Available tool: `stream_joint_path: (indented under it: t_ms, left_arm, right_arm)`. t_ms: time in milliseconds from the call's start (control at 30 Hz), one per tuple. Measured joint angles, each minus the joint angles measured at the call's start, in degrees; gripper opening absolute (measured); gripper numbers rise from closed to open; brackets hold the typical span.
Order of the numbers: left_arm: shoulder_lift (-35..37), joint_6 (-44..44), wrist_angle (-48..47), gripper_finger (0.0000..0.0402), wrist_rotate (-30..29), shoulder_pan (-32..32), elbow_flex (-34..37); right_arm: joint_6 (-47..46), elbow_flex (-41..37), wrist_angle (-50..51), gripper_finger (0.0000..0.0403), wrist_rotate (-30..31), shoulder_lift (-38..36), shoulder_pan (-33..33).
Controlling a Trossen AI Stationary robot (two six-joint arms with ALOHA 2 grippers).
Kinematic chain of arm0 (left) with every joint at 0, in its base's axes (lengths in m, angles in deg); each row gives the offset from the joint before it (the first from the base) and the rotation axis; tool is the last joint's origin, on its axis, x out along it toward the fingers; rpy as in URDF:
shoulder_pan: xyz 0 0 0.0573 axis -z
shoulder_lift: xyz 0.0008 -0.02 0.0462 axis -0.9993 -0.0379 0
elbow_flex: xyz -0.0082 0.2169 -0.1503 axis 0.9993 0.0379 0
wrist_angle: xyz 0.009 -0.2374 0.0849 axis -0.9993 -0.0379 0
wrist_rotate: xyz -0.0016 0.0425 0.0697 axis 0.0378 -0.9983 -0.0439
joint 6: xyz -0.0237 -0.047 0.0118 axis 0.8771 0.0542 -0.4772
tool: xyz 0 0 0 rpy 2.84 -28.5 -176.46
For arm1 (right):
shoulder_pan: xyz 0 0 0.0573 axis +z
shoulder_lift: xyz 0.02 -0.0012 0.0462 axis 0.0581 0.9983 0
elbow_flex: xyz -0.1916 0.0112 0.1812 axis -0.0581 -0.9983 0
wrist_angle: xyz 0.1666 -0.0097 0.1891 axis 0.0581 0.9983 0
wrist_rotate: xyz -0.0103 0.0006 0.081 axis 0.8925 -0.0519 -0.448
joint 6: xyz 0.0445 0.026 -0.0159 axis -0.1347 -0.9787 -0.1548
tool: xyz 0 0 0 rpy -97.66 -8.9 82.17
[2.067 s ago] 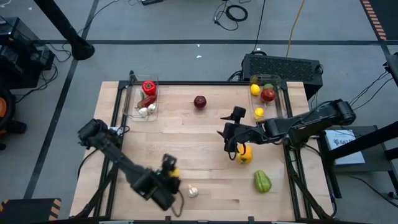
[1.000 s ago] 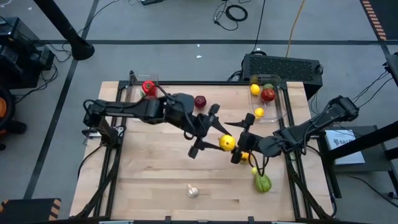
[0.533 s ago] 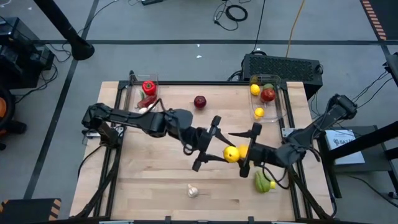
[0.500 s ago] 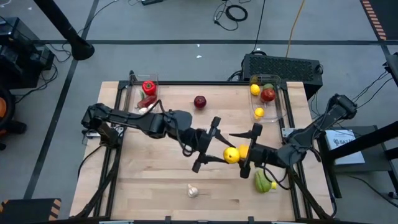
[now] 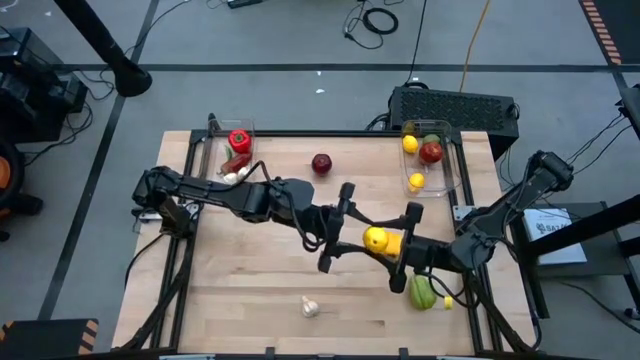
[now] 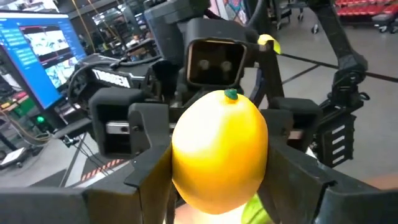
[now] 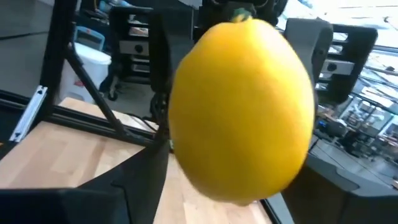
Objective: Sort produce into baskets
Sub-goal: Put the lemon into the right transparent bin
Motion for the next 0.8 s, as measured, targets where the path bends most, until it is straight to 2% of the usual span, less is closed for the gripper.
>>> stream_joint_path:
  t_ms: [300,567,667,800]
  left_arm:
    - [0.07,-0.58,-0.79,0.0226,-0.15,0.07,-0.02]
    - [0.11,-0.56,-2.84,0.0231,-0.58,0.04,-0.15]
    - [0.15,-0.79,-4.22,0.0259,-2.45,0.11,-0.20]
    - [0.68,-3.83,-5.05,0.0323,-3.43,0.22,-0.05]
  right_arm:
    - [2.55,0.00,-2.14,0.0194,-0.84,0.02,0.00]
    - [2.57,-0.02,-2.00,0.0194,-0.81,0.09,-0.04]
    - [2.53,-0.07,-1.57,0.0195,-0.67,0.11,-0.07]
    - [2.30,-0.04,-1.99,0.0196,0.51,0.09,-0.07]
